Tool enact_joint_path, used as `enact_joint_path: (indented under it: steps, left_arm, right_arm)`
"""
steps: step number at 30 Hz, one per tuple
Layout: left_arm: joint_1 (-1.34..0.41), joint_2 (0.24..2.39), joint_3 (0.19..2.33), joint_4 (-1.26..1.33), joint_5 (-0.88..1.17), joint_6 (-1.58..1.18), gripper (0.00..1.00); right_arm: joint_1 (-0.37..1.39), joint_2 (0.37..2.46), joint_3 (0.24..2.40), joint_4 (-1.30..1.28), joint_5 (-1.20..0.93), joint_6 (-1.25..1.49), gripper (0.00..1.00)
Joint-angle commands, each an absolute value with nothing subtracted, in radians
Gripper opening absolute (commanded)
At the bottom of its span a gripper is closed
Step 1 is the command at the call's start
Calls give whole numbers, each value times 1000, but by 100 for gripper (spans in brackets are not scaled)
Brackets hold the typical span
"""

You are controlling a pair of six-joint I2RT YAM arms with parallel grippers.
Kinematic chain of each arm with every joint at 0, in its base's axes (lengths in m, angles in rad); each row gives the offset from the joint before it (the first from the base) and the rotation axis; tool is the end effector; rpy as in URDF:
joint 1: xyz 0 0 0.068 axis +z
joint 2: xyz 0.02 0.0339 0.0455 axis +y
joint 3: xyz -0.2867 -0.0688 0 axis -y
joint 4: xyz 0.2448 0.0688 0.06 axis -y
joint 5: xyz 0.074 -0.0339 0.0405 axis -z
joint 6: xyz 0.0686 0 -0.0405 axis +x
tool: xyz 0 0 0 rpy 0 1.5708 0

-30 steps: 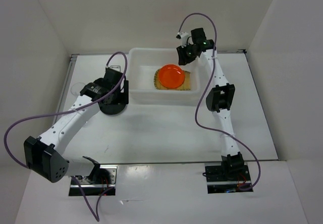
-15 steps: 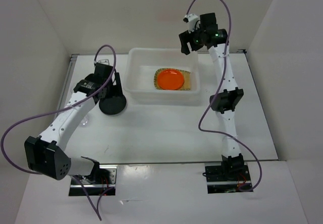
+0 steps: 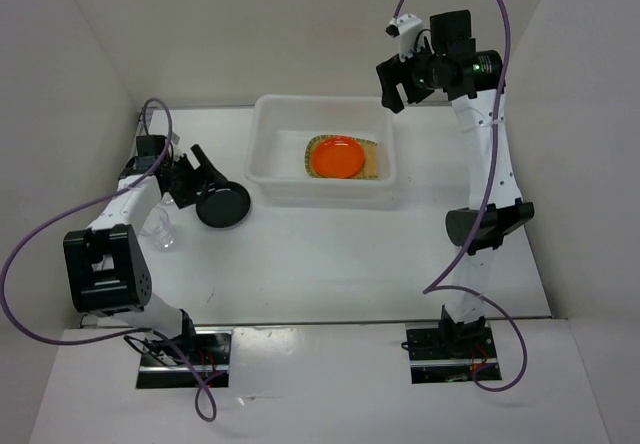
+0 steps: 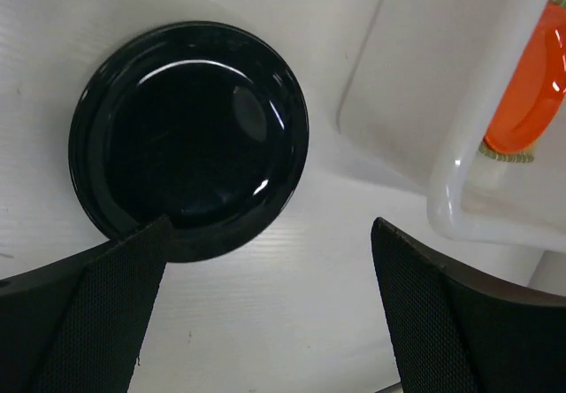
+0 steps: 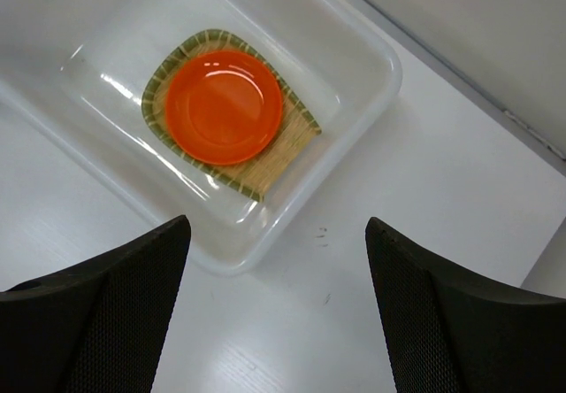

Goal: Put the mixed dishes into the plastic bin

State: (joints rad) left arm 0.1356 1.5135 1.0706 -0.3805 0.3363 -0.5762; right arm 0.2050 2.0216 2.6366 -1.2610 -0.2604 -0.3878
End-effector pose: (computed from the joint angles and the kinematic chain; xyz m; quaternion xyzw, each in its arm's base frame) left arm 0.3447 0.0242 0.2473 -0.2625 0.8816 -0.2307 0.3172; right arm 0.4098 0.1033 0.4774 -0.3146 0.8318 0.0753 0.4511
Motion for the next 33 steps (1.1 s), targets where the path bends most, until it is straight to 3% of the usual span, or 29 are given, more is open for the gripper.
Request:
enact_joint_path:
  steps: [1, 19, 33]
  left_arm:
    - [178, 1569, 1112, -284, 497, -543, 99]
    - [210, 1810, 1371, -521, 293, -385, 99]
    - [201, 1839, 1339, -522, 202, -394, 99]
  right_arm:
    - [209, 1967, 2564, -1295, -229, -405, 85]
    - [209, 1921, 2528, -1295, -167, -425, 85]
    - [209, 1879, 2468, -1295, -144, -434, 84]
